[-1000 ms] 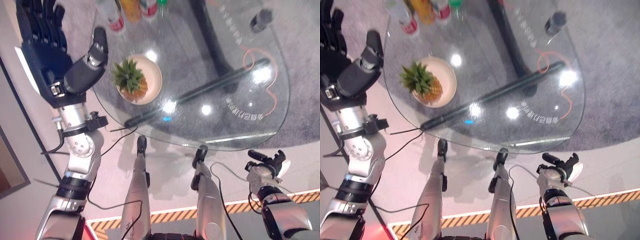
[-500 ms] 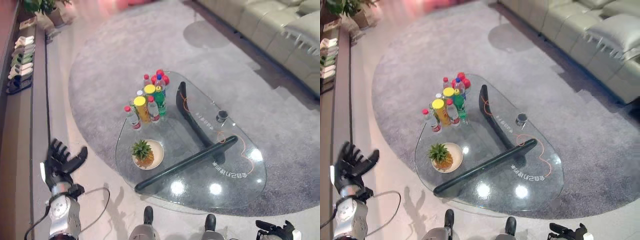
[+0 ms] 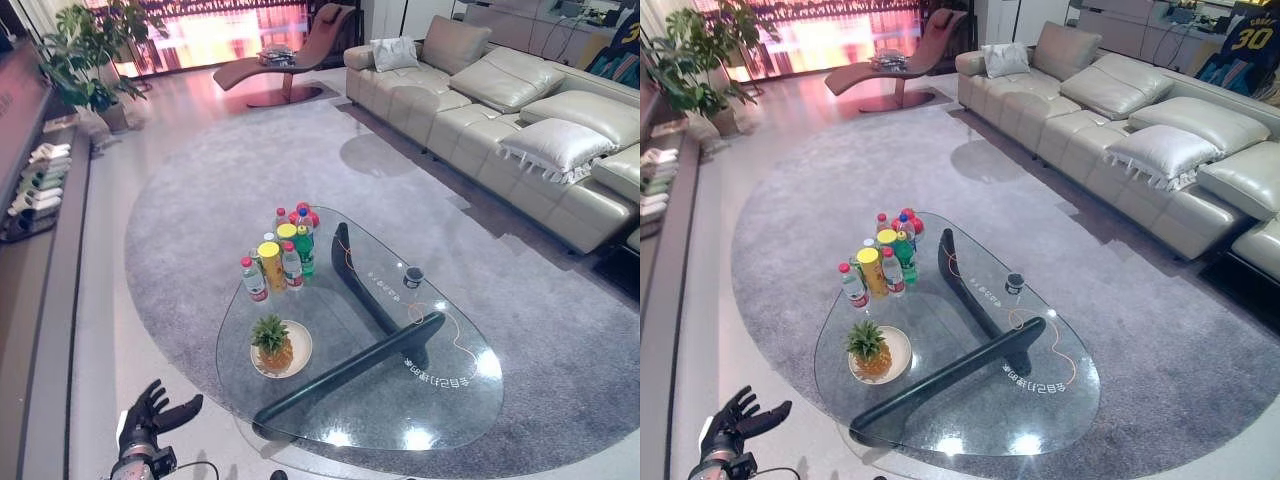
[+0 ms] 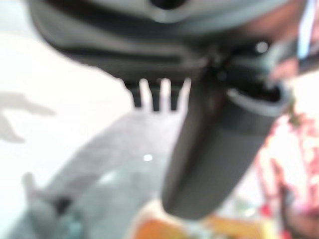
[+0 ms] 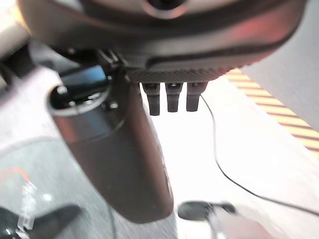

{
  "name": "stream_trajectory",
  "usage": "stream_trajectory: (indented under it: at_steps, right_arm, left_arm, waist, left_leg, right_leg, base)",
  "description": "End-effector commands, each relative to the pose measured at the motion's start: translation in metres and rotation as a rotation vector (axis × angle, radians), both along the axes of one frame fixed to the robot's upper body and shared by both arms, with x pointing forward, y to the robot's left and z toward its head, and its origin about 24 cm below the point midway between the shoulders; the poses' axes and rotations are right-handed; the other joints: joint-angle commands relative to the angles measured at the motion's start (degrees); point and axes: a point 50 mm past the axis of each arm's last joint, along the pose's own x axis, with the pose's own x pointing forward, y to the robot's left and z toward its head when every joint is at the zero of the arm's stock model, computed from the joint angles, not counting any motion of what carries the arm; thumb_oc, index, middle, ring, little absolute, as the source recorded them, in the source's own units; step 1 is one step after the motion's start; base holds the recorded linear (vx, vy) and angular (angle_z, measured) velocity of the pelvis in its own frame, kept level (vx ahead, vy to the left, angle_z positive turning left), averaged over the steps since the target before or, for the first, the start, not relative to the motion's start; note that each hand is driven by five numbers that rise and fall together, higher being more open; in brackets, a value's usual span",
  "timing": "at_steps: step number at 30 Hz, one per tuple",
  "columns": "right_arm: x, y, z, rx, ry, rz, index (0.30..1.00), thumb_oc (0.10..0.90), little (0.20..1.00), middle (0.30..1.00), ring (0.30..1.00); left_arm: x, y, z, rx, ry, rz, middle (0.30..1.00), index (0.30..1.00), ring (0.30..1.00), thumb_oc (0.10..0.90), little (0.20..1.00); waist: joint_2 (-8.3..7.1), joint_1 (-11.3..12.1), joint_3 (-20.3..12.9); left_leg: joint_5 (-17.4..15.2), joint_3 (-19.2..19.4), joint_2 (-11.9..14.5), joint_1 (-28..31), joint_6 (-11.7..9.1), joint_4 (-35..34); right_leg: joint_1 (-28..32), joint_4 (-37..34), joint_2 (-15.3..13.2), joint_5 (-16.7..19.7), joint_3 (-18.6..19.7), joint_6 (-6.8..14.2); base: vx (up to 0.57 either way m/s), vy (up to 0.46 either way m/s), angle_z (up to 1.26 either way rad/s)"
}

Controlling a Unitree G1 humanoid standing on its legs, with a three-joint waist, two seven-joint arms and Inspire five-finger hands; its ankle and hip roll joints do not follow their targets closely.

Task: Pick up the fruit to the plate

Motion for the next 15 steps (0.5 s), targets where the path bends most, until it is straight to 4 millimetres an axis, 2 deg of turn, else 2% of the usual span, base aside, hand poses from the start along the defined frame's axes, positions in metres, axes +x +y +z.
stream_trajectory:
  at_steps: [1,6,7,11,15]
  right_arm:
    - [0.025,-0.008,0.006,-0.008,0.007,0.168,0.9,0.8,0.9,0.9,0.9]
    - [0.032,0.005,0.001,0.039,0.029,0.239,0.9,0.8,0.9,0.9,0.9]
    - [0.035,0.009,0.0,0.051,0.039,0.267,0.9,0.8,0.9,0.9,0.9]
    - [0.043,0.014,-0.001,0.062,0.066,0.336,0.9,0.8,0.9,0.9,0.9]
    - [0.045,0.016,-0.001,0.066,0.089,0.392,0.9,0.8,0.9,0.9,0.9]
  left_arm:
    - [0.027,0.001,0.008,0.013,-0.016,-0.12,0.9,0.9,0.9,0.8,0.9]
    - [0.012,-0.023,-0.013,-0.062,0.142,-0.247,0.9,0.9,0.9,0.8,0.9]
    - [-0.001,-0.031,-0.023,-0.071,0.293,-0.313,0.9,0.9,0.9,0.8,0.9]
    - [-0.021,-0.036,-0.033,-0.086,0.5,-0.347,0.9,0.9,0.9,0.8,0.9]
    - [-0.027,-0.039,-0.036,-0.123,0.571,-0.359,0.9,0.9,0.9,0.8,0.9]
  waist:
    - [-0.94,0.7,1.4]
    - [-0.89,0.7,1.2]
    - [-0.84,0.6,1.1]
    - [-0.83,0.0,1.2]
    - [-0.78,-0.6,1.1]
  left_leg:
    - [-3.9,2.4,1.0,3.1,0.2,0.4]
    - [-4.0,2.8,1.3,3.6,0.3,0.4]
    - [-4.0,2.9,1.4,3.7,0.3,0.4]
    - [-4.0,3.2,1.5,3.9,0.4,0.4]
    - [-4.1,3.3,1.7,4.4,0.4,0.4]
  right_leg:
    - [0.8,0.3,-0.7,0.1,-0.7,0.6]
    - [1.0,0.3,-0.6,0.0,-1.2,0.5]
    - [1.1,0.3,-0.4,-0.1,-1.2,0.5]
    - [1.1,0.3,-0.2,-0.1,-0.9,0.3]
    - [1.5,0.3,-0.1,-0.3,-0.6,0.2]
  base:
    - [0.0,0.0,0.0]
    - [0.0,0.01,-0.05]
    - [0.0,0.0,0.0]
    - [0.0,0.004,-0.01]
    - [0.01,0.004,-0.01]
